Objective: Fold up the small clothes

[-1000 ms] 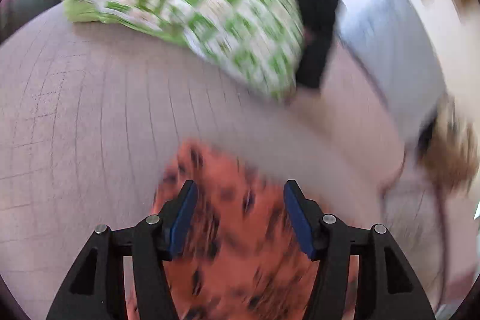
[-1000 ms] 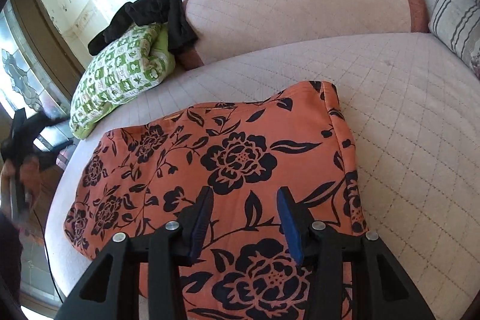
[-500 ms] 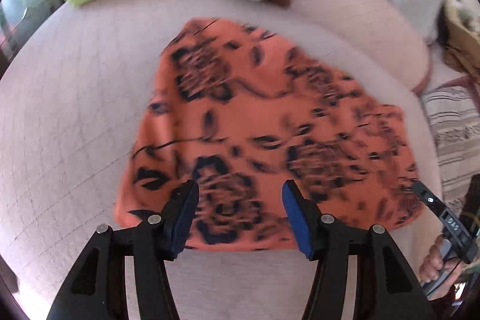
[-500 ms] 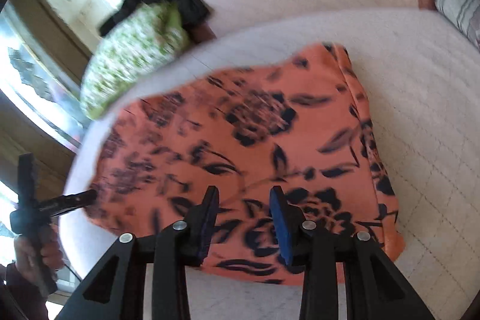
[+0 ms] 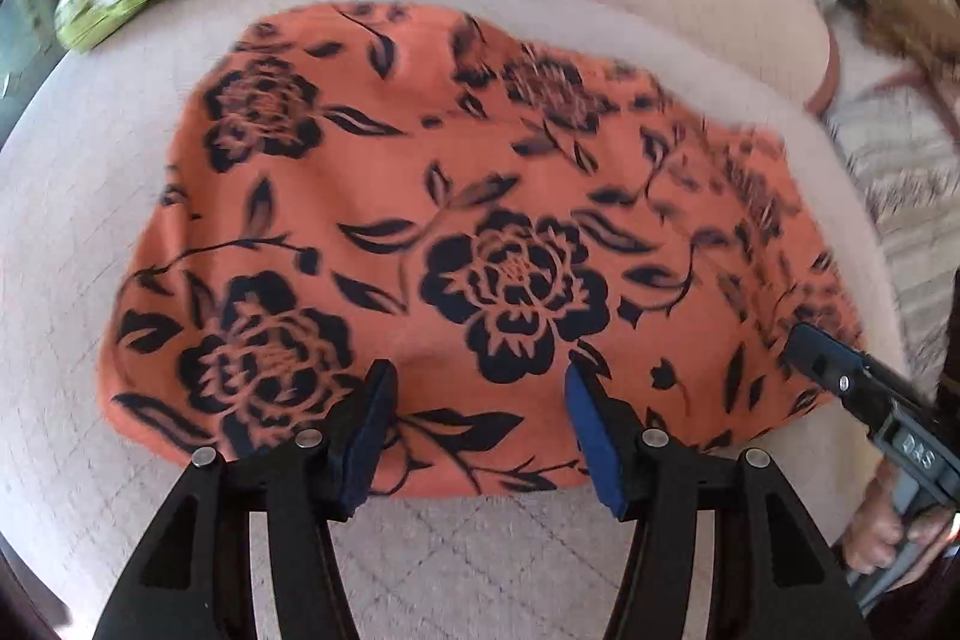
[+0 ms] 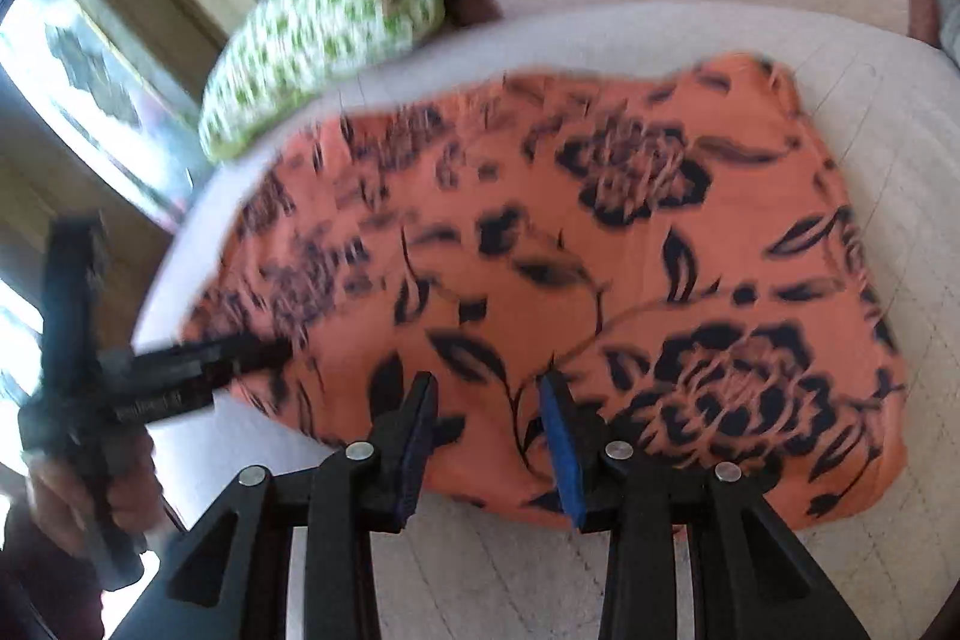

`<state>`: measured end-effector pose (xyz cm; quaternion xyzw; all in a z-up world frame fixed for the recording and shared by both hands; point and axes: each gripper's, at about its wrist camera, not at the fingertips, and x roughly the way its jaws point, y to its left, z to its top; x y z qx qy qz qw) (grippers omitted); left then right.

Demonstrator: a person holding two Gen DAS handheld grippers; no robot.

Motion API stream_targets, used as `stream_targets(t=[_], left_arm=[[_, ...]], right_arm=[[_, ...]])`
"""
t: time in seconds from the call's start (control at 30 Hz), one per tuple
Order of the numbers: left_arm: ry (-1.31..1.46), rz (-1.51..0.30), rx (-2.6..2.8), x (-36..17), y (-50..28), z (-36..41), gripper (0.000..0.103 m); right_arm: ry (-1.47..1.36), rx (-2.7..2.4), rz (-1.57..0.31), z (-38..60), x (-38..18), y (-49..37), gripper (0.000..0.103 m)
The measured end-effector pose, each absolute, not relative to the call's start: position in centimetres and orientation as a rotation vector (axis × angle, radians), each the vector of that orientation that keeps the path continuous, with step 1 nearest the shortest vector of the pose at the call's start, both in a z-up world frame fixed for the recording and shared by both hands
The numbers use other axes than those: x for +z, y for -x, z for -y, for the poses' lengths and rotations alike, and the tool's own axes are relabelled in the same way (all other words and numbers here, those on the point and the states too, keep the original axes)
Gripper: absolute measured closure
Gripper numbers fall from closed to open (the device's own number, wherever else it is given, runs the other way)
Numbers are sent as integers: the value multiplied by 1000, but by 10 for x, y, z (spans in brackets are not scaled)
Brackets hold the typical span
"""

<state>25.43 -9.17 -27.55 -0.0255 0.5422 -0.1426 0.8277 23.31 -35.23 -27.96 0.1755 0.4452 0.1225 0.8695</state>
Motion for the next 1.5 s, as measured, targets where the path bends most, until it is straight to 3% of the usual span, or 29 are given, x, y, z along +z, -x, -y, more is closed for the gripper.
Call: stream_targets(t=[0.1, 0.2, 0.33, 0.37, 0.6, 0.73, 0.9, 1.23, 1.4, 1.5], left_arm=[[132, -1077, -260, -267, -246, 67, 44], [97, -1171, -197, -290, -249, 61, 43], [88, -1147, -225, -272, -229, 60, 43], [156, -1140, -247, -265, -223, 51, 43], [427, -1155, -215, -262, -189, -18, 41], [648, -1175, -227, -280, -178, -39, 35], [827, -1090, -197, -291, -191, -41, 29], [958, -1024, -173, -307, -234, -35, 27], [971, -967, -171, -310, -245, -30, 25], [971, -962, -152, -308, -251, -28, 25]], right_arm=[[-414, 223, -913, 361, -278, -237, 63], [-389, 196, -1080, 359, -313, -250, 61], [-463, 238, -1034, 369, -294, -234, 59], [-505, 250, -1022, 375, -293, -230, 54], [-926, 280, -971, 422, -305, -169, 43], [-1110, 227, -936, 437, -318, -143, 33], [-1279, 132, -904, 449, -344, -132, 27], [-1390, 34, -755, 467, -364, -151, 27], [-1281, 6, -764, 463, -359, -187, 28], [-1140, -42, -785, 457, -355, -211, 48]])
